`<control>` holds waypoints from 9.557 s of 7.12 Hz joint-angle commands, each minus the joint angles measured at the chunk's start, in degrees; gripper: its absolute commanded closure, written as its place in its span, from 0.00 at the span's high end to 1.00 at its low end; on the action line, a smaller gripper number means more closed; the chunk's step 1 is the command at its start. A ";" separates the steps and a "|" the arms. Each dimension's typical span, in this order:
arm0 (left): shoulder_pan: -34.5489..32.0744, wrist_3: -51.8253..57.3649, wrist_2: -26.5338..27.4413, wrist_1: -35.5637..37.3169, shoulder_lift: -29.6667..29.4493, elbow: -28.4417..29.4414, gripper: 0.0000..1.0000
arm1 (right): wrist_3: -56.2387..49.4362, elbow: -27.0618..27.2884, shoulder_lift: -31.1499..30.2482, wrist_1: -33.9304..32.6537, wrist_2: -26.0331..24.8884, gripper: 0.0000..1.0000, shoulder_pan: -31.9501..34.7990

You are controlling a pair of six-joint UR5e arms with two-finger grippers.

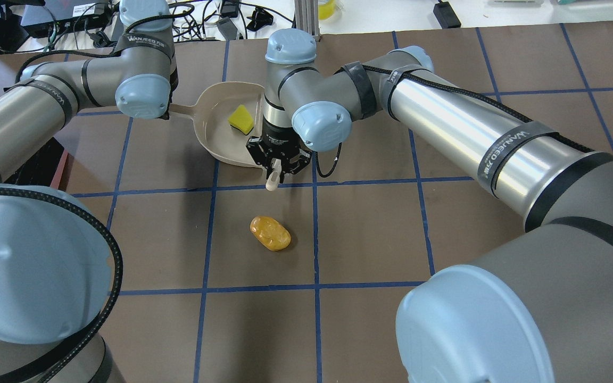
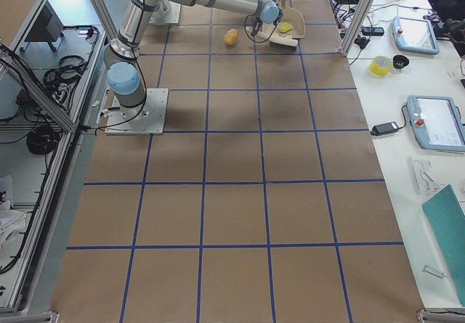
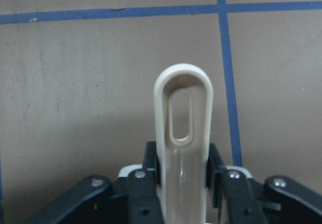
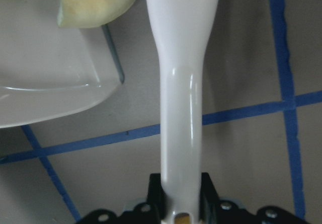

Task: Sweep and dump trash into bin
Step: 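Move the brush with the right gripper behind the yellow potato piece, then sweep the yellow potato piece into the dustpan with the right gripper's brush, then carry the dustpan with the left gripper toward the bin while the right returns the brush, then tip the dustpan over the bin with the left gripper while the right releases the brush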

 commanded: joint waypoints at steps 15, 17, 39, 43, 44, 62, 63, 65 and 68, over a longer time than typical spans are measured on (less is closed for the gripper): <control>4.22 8.88 0.68 -1.58 18.13 -22.97 0.00 | 49.77 21.97 -21.27 9.18 8.56 0.00 14.96; 4.22 8.78 1.13 -0.79 24.46 -31.41 0.00 | 51.58 24.26 -20.47 5.43 8.57 0.00 16.89; 17.88 16.65 -9.58 -19.07 27.22 -9.15 0.00 | -26.40 19.81 -19.86 6.28 -19.87 0.02 -25.33; 36.33 34.93 -12.73 -17.67 25.21 -3.69 0.00 | -54.56 15.48 -14.68 3.14 -26.67 0.01 -39.49; 39.86 38.63 -13.10 -17.58 23.63 -1.59 0.00 | -55.56 15.48 -13.10 0.33 -27.46 0.01 -40.74; 49.57 79.69 -45.94 28.51 9.45 5.82 0.00 | -45.97 1.97 -37.43 31.10 -26.76 1.00 -35.68; 49.57 79.54 -50.15 28.56 10.59 3.99 0.00 | -42.08 1.25 -37.43 30.89 -25.46 1.00 -32.00; 49.66 80.94 -55.45 34.43 12.27 -0.85 0.00 | -29.34 0.19 -37.08 26.62 -12.90 1.00 -28.80; 48.52 79.20 -55.21 31.92 15.07 -1.12 0.00 | -29.63 1.23 -36.55 18.70 -17.61 1.00 -27.13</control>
